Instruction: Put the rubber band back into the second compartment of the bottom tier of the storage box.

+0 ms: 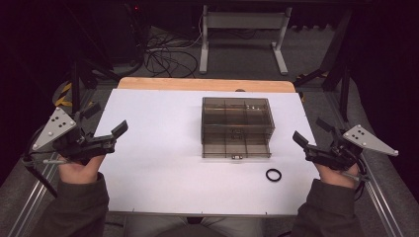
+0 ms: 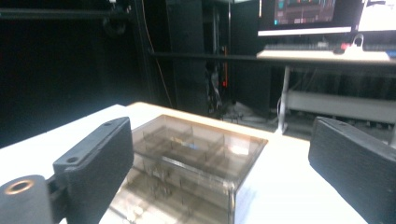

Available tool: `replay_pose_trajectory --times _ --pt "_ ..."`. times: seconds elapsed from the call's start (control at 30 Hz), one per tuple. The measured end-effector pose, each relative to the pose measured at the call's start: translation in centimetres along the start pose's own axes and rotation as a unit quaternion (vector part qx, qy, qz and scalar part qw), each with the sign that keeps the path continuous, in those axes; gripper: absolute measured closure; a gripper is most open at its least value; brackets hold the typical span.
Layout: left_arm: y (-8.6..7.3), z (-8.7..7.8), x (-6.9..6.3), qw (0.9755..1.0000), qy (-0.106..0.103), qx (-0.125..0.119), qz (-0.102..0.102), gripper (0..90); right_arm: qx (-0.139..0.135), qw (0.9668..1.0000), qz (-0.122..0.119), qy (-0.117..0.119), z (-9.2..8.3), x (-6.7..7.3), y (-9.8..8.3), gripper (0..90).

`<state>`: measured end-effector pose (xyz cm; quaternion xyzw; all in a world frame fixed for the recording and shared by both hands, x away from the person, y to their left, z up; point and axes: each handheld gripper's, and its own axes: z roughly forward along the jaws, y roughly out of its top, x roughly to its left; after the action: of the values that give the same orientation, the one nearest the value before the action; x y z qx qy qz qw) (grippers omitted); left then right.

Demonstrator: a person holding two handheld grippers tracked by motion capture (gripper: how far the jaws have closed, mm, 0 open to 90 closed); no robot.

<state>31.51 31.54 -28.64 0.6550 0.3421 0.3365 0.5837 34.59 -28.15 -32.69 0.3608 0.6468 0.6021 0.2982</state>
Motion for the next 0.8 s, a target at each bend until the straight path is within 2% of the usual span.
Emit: replay_pose_trajectory --times 0.13,0.27,0.47,0.63,0.8 --pt "0.0 -0.1 0.0 1.0000 0.001 0.000 0.002 5.2 0.067 0.9977 0.004 -0.008 0.3 -0.6 -0.6 17.5" --pt "0.0 0.1 -0.1 1.0000 -0.001 0.002 0.004 5.2 0.118 0.9929 0.016 -0.010 0.9 -1.0 -1.5 25.0" --pt "-0.1 0.2 -0.1 1.0000 -0.002 0.005 0.004 5.2 0.153 0.9879 0.020 -0.009 1.2 -1.0 -2.2 35.8" --pt "0.0 0.0 -0.1 1.0000 -0.002 0.005 0.006 5.2 0.177 0.9839 0.019 -0.009 1.6 -0.9 -2.8 41.4" --pt "0.0 0.0 -0.1 1.0000 -0.001 0.004 0.005 5.3 0.205 0.9784 0.024 -0.012 1.9 -0.9 -3.4 46.0"
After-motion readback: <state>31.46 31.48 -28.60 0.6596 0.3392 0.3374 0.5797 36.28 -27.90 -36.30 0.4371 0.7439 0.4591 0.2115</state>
